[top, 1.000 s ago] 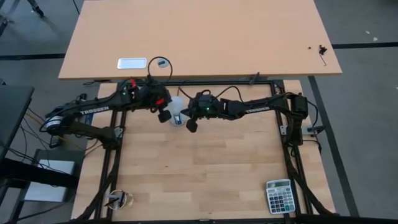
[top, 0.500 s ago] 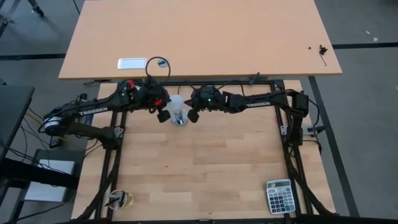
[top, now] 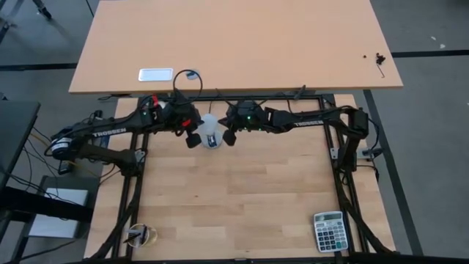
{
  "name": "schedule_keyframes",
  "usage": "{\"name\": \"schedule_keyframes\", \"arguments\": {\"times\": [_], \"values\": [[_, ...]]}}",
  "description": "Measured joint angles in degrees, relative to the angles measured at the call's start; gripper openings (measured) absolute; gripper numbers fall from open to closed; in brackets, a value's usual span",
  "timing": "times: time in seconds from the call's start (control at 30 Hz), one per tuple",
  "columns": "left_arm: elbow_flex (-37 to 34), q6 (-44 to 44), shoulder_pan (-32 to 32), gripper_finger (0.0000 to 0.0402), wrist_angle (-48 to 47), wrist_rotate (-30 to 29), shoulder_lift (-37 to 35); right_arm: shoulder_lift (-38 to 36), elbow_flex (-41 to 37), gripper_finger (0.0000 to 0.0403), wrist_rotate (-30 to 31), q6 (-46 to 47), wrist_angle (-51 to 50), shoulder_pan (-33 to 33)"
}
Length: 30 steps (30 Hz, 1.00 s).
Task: Screw lightbulb
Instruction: Remove the white light bulb from the silver lamp
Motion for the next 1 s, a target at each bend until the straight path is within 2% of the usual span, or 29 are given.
{"name": "schedule_keyframes", "arguments": {"times": [0.2,0.57,1.0], "values": [[-0.27,0.16,0.20,0.0000,-1.25,-1.87,-2.90,0.13,0.00,0.0009,-4.06,-0.82,1.79,1.95],[-0.16,1.28,0.83,0.0000,0.39,-2.68,-0.34,3.00,0.09,0.0009,-4.59,-1.33,5.66,2.61],[-0.07,-0.16,-0.35,0.0000,-0.65,-2.15,-0.45,2.92,0.11,0.0009,-2.41,-1.29,4.47,0.95]]}}
